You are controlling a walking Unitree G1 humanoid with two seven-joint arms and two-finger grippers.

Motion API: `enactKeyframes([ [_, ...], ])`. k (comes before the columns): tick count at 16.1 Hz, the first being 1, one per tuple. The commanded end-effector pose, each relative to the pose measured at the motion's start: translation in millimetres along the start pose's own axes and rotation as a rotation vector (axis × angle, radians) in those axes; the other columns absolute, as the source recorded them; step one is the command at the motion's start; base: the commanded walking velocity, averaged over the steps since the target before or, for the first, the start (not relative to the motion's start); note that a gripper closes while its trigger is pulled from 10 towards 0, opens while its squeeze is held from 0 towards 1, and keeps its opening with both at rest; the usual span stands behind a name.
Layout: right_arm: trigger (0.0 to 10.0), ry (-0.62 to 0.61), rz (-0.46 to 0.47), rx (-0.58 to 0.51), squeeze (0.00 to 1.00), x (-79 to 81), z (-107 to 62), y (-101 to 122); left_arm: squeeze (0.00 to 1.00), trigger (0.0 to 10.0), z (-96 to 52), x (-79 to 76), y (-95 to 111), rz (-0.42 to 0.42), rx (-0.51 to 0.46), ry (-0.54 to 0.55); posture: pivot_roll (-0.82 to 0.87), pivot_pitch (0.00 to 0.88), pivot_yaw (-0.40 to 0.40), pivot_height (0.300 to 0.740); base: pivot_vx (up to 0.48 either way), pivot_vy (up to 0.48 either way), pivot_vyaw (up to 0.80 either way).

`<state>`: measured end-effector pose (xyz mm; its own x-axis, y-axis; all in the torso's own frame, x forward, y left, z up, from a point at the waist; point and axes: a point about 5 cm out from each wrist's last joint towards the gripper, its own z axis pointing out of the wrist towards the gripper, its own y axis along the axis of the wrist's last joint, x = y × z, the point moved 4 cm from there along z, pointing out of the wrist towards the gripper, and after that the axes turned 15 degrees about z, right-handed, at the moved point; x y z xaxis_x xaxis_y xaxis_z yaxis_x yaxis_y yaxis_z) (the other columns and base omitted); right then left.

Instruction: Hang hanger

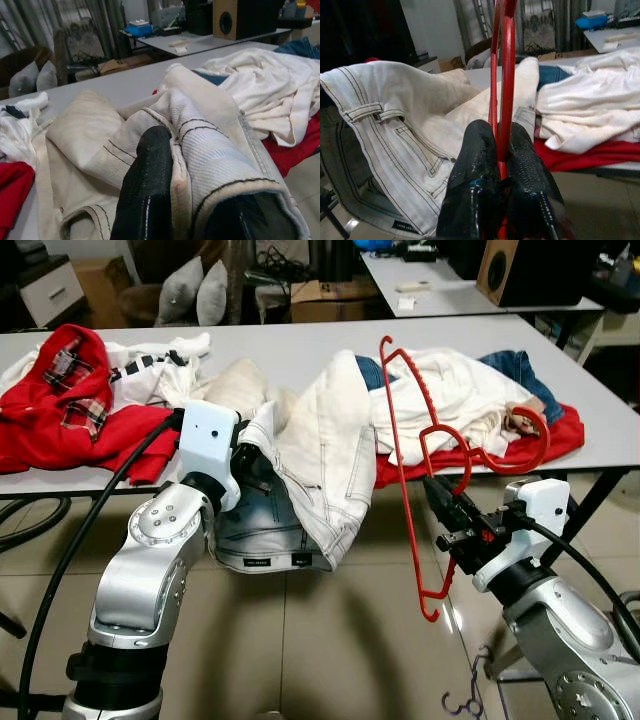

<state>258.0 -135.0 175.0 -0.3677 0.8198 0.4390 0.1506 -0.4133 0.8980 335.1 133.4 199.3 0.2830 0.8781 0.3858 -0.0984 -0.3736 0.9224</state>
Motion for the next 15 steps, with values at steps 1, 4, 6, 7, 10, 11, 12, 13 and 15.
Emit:
enactKeyframes([
  [1,10.0,0.009,-0.001,0.004,0.00,2.4,0.3,0,0.00,10.0,0.0,0.7,9,0.020,-0.029,-0.003,0.04,0.000,0.060,0.740,-0.349,0.000,0.00],
  [4,10.0,0.004,-0.005,0.007,0.00,1.3,0.3,-1,0.00,10.0,0.4,0.1,9,0.022,-0.027,-0.006,0.04,0.000,0.059,0.740,-0.324,0.000,0.00],
  [6,10.0,0.000,-0.008,0.007,0.00,0.3,0.2,-1,0.00,10.0,0.3,-0.6,8,0.022,-0.025,-0.007,0.04,0.000,0.059,0.740,-0.309,0.000,0.00],
  [7,10.0,-0.002,-0.008,0.007,0.00,-0.1,0.3,-2,0.00,10.0,0.2,-0.9,8,0.023,-0.024,-0.008,0.04,0.000,0.058,0.740,-0.289,0.000,0.00],
  [10,10.0,-0.002,-0.012,0.012,0.00,-0.5,1.4,-3,0.00,10.0,0.8,-1.1,7,0.025,-0.023,-0.010,0.04,0.000,0.059,0.740,-0.187,0.000,0.00],
  [11,10.0,-0.003,-0.015,0.015,0.00,-0.8,1.6,-4,0.00,10.0,1.5,-1.7,4,0.034,-0.011,-0.015,0.04,0.000,0.061,0.740,0.000,0.000,0.00],
  [12,10.0,-0.007,-0.023,0.020,0.00,-1.6,1.4,-5,0.00,10.0,2.1,-4.8,-1,0.044,0.012,-0.033,0.04,0.000,0.065,0.740,0.000,0.000,0.00],
  [13,10.0,-0.011,-0.030,0.027,0.00,-2.4,0.6,-6,0.00,10.0,1.9,-9.4,-7,0.059,0.038,-0.060,0.03,0.000,0.067,0.740,0.000,0.000,0.00],
  [15,10.0,-0.026,-0.047,0.051,0.00,-5.8,-1.6,-11,0.00,0.0,0.3,-17.2,-22,0.087,0.099,-0.112,0.03,0.000,0.074,0.740,0.000,0.000,0.00],
])
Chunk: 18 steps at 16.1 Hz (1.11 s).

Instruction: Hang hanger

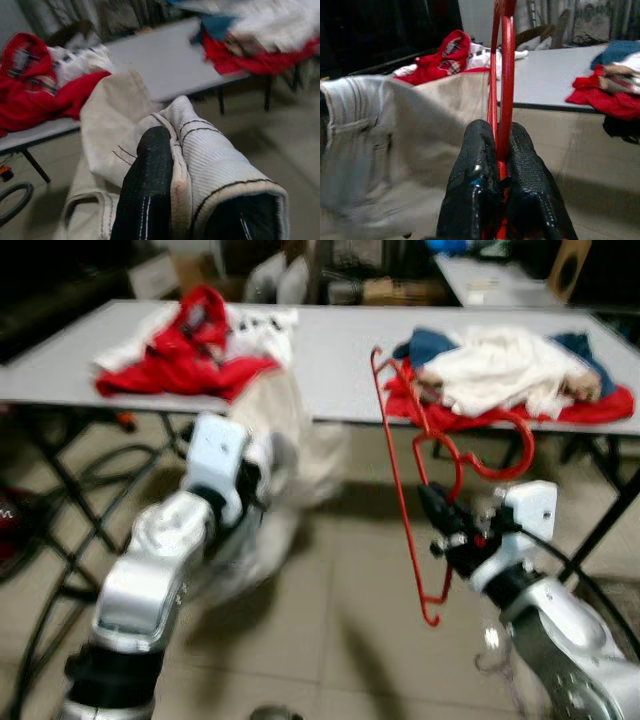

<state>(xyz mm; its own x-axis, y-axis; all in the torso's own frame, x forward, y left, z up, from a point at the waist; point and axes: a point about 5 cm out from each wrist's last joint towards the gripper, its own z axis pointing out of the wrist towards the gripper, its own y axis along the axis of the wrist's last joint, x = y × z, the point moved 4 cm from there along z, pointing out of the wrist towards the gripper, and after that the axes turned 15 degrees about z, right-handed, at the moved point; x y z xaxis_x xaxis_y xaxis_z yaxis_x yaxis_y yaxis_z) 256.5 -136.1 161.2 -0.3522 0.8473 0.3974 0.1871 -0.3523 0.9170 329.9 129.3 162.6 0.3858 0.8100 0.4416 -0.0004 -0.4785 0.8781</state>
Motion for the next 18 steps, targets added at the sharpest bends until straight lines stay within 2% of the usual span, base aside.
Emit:
enactKeyframes([
  [1,10.0,-0.011,-0.017,0.019,0.00,-1.9,-1.1,-4,0.00,0.0,2.1,-2.6,-5,0.025,0.036,-0.038,0.03,0.000,0.076,0.740,0.000,0.000,0.00],
  [2,10.0,-0.023,-0.051,0.069,0.00,-6.0,-4.0,-13,0.00,0.0,2.4,-5.1,-26,0.051,0.140,-0.065,0.02,0.000,0.077,0.740,0.000,0.000,0.00],
  [4,10.0,-0.011,-0.135,0.171,0.00,-13.6,-9.8,-27,0.00,0.0,10.0,-2.1,-58,0.030,0.296,-0.065,0.03,0.000,0.067,0.740,0.000,0.000,0.00],
  [5,10.0,0.013,-0.162,0.221,0.00,-14.9,-11.6,-33,0.00,0.0,18.3,-1.9,-68,0.038,0.335,-0.076,0.03,0.000,0.057,0.740,0.000,0.000,0.00],
  [6,10.0,0.043,-0.186,0.279,0.00,-15.1,-13.5,-40,0.00,0.0,28.6,1.4,-70,0.041,0.342,-0.066,0.04,0.000,0.044,0.740,0.000,0.000,0.00],
  [7,10.0,0.078,-0.236,0.372,0.00,-16.6,-16.8,-51,0.00,0.0,43.7,10.9,-62,0.068,0.330,-0.046,0.05,0.000,0.035,0.740,0.000,0.000,0.00],
  [8,10.0,0.095,-0.254,0.404,0.00,-16.7,-17.7,-56,0.00,0.0,50.9,19.0,-54,0.079,0.322,-0.031,0.06,0.000,0.031,0.740,0.000,0.000,0.00],
  [12,10.0,0.189,-0.245,0.444,0.00,-1.8,-16.4,-64,0.00,0.0,68.9,41.2,-17,0.107,0.229,-0.014,0.09,0.000,0.027,0.740,0.000,0.000,0.00],
  [14,10.0,0.217,-0.215,0.416,0.00,6.8,-10.3,-59,0.00,0.0,75.2,49.1,3,0.090,0.187,-0.015,0.10,0.000,0.024,0.740,0.000,0.000,0.00],
  [17,10.0,0.256,-0.155,0.366,0.00,16.8,-5.2,-51,0.00,0.0,78.5,53.9,16,0.072,0.158,-0.005,0.11,0.000,0.029,0.740,0.000,0.000,0.00],
  [18,10.0,0.298,-0.118,0.336,0.00,24.6,-1.8,-45,0.00,0.0,81.8,55.7,28,0.066,0.129,0.002,0.11,0.000,0.029,0.740,0.000,0.000,0.00],
])
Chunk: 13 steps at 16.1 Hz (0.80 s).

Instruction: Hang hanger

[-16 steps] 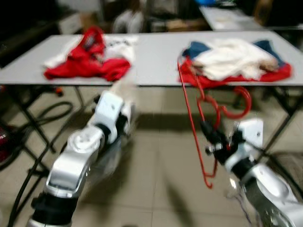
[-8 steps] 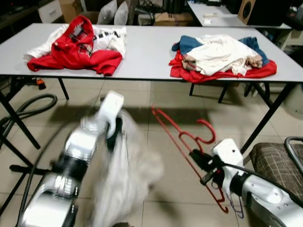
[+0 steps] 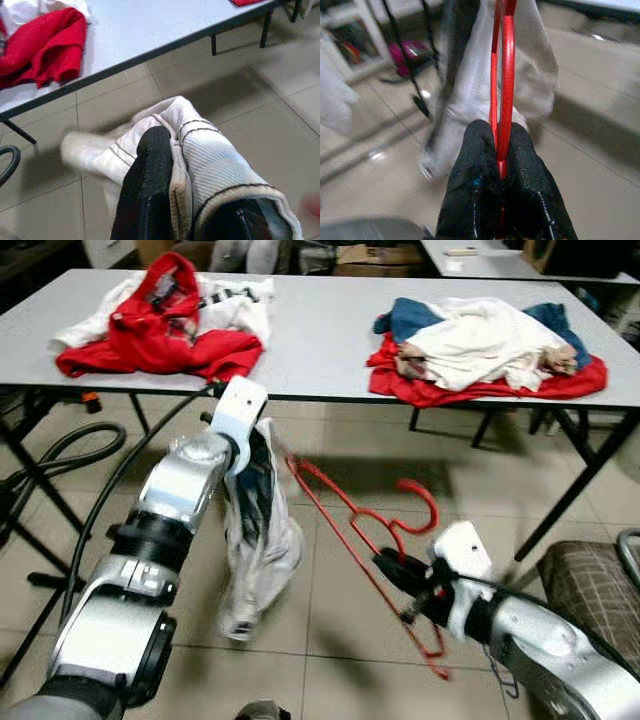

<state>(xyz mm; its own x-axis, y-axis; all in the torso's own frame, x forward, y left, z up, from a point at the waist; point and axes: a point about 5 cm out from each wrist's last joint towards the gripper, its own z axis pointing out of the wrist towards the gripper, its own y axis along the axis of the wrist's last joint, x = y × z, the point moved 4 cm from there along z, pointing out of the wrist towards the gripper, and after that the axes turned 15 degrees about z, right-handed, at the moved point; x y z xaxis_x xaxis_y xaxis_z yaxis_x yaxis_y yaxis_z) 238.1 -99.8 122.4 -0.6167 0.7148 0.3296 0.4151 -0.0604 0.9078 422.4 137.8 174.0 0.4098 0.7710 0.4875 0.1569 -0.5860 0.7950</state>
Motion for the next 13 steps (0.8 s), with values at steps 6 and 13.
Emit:
enactKeyframes([
  [6,10.0,0.070,0.015,-0.026,0.00,12.4,5.5,7,0.00,0.0,0.4,14.2,29,0.013,-0.070,0.045,0.13,0.000,0.027,0.740,0.000,0.000,0.00],
  [13,10.0,0.153,0.037,-0.009,0.00,23.3,8.2,5,0.00,0.0,1.1,21.1,28,0.027,-0.047,0.067,0.15,0.000,0.015,0.740,0.000,0.000,0.00],
])
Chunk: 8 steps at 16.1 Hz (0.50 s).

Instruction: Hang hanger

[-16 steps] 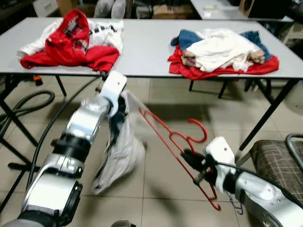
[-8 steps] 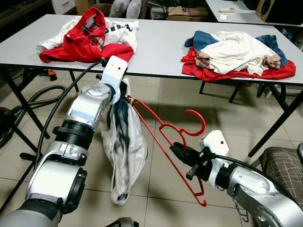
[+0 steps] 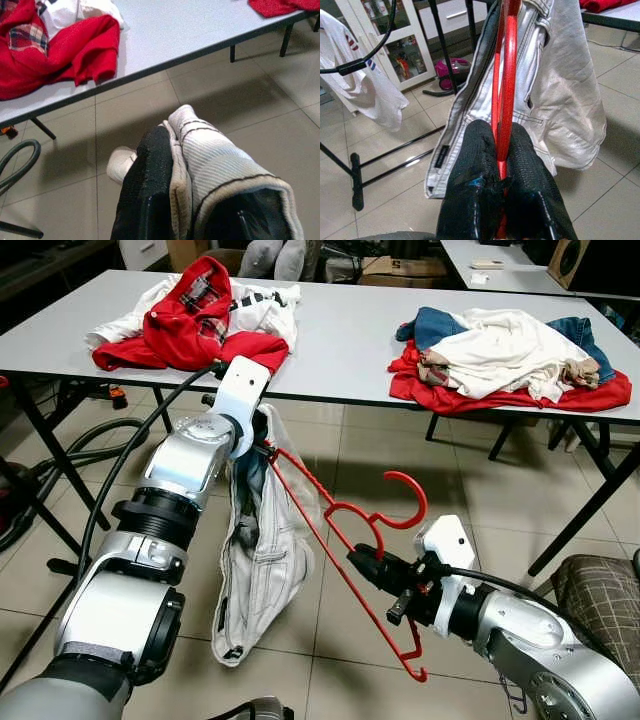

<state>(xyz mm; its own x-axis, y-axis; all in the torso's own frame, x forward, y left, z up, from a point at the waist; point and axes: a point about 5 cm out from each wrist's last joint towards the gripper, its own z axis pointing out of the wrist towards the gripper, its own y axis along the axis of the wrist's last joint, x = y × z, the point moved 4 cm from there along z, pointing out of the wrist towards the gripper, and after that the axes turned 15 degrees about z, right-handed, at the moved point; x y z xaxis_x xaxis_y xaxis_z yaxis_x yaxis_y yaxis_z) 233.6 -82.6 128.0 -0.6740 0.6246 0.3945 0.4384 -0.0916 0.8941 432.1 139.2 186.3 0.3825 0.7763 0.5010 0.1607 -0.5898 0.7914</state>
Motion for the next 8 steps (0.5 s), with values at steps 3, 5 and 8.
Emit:
enactKeyframes([
  [3,10.0,0.043,0.013,0.047,0.00,6.6,-0.2,-6,0.00,0.0,-2.4,7.4,17,0.018,-0.054,0.035,0.15,0.000,0.004,0.740,0.000,0.000,0.00],
  [5,10.0,0.010,0.013,0.093,0.00,0.3,-3.5,-13,0.00,0.0,-1.7,10.1,14,0.019,-0.044,0.051,0.14,0.000,-0.001,0.740,0.000,0.000,0.00],
  [8,10.0,-0.095,0.008,0.201,0.00,-17.8,-16.0,-32,0.00,0.0,-0.2,15.1,7,0.033,-0.024,0.083,0.12,0.000,-0.007,0.740,0.000,0.000,0.00],
])
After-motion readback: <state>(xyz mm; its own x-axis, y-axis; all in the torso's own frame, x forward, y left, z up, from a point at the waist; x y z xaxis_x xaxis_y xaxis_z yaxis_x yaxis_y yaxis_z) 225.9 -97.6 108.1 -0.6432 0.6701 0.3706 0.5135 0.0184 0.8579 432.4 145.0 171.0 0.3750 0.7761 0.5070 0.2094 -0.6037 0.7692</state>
